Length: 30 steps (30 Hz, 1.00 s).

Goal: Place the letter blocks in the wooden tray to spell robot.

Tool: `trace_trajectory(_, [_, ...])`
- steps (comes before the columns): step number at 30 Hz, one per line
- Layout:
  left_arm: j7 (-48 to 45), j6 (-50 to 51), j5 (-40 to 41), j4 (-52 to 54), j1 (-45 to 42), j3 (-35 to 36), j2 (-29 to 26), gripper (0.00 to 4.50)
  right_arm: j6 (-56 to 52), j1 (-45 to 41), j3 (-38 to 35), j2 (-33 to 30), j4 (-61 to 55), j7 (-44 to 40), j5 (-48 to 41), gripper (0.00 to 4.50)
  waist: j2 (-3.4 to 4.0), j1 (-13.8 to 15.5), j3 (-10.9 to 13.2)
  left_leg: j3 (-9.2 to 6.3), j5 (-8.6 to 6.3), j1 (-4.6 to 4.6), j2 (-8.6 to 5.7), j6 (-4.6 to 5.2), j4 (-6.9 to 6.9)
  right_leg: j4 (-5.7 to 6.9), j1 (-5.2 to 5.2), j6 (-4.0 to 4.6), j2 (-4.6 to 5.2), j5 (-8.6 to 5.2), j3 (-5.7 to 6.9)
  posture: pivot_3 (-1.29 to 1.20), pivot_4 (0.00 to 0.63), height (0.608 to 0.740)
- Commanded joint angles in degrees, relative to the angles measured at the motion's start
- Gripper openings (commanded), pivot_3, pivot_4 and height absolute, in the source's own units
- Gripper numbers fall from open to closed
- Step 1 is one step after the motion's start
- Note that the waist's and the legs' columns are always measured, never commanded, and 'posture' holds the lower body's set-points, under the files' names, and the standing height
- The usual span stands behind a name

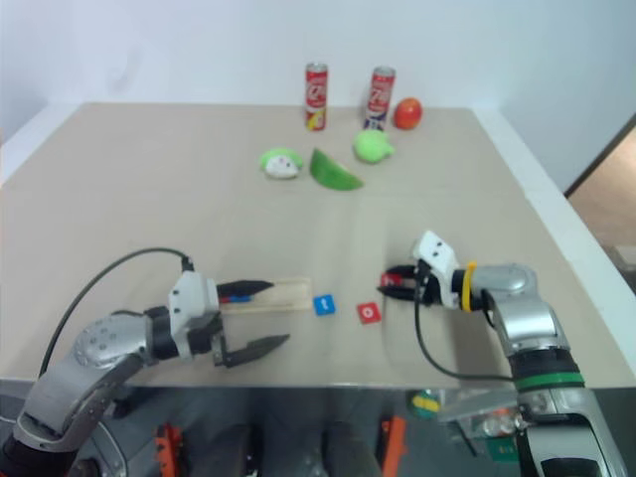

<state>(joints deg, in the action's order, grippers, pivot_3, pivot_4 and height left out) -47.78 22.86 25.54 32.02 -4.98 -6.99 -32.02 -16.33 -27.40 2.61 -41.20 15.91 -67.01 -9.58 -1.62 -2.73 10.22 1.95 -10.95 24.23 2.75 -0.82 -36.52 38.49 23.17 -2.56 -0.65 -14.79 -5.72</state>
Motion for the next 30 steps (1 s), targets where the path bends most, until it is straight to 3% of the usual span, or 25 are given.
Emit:
trace_trajectory(1, [0.84, -1.58, -0.32, 0.06, -0.14, 1.07, 0.24, 4.5, -2.16, -1.05, 0.1, -0.08, -3.48, 0.6, -0.78, 1.58, 0.0, 0.01, 0.0, 0.0, 0.0, 0.0, 0.0, 0.0, 0.0, 0.0, 0.0, 0.0, 0.0, 0.0, 0.0, 0.0, 0.15, 0.74])
trace_trajectory(6, [-0.11, -7.61, -2.82, -3.31, 2.76, 3.65, -0.74, 4.5, -9.65, -6.06, 0.99, 2.71, -10.39, 3.48, -2.37, 1.58, 0.02, -0.49, 0.01, 0.11, 0.0, 0.0, 0.04, 0.0, 0.0, 0.09, 0.14, 0.06, -0.04, 0.07, -0.1, 0.0, 0.15, 0.74])
trace_trajectory(10, [0.99, -8.17, -0.09, -4.46, 7.55, 9.47, -0.31, 4.5, -17.48, -10.39, 5.78, 8.3, -18.92, 7.85, -2.22, 1.58, 0.0, -0.86, 0.02, 0.15, 0.01, -0.03, 0.14, 0.0, 0.0, 0.3, 0.26, 0.13, -0.08, 0.01, -0.13, 0.0, 0.15, 0.74])
trace_trajectory(14, [0.43, -9.97, -1.61, -5.17, 9.56, 10.82, -1.18, 4.5, -20.73, -12.24, 10.09, 12.32, -21.54, 10.83, -0.94, 1.58, -0.03, -0.1, 0.0, -0.13, 0.01, 0.02, 0.06, -0.01, 0.0, 0.5, 0.26, 0.22, -0.07, -0.18, 0.13, 0.0, 0.15, 0.74])
trace_trajectory(20, [0.25, -12.95, -1.71, -6.63, 13.3, 13.53, -1.32, 4.5, -21.88, -15.36, 18.0, 19.55, -19.22, 14.58, 2.13, 1.58, -0.04, -0.11, 0.01, 0.02, 0.0, 0.09, 0.05, -0.03, 0.01, 0.49, 0.38, 0.23, 0.02, -0.2, 0.03, 0.0, 0.15, 0.74])
trace_trajectory(30, [0.35, -12.34, -0.36, -6.9, 14.21, 14.67, -0.73, 4.5, -17.2, -19.5, 21.84, 24.82, -11.07, 12.83, 3.51, 1.58, -0.07, -0.1, -0.01, 0.03, 0.0, 0.08, 0.11, -0.03, 0.02, 0.5, 0.39, 0.29, 0.0, -0.18, 0.13, 0.0, 0.15, 0.74])
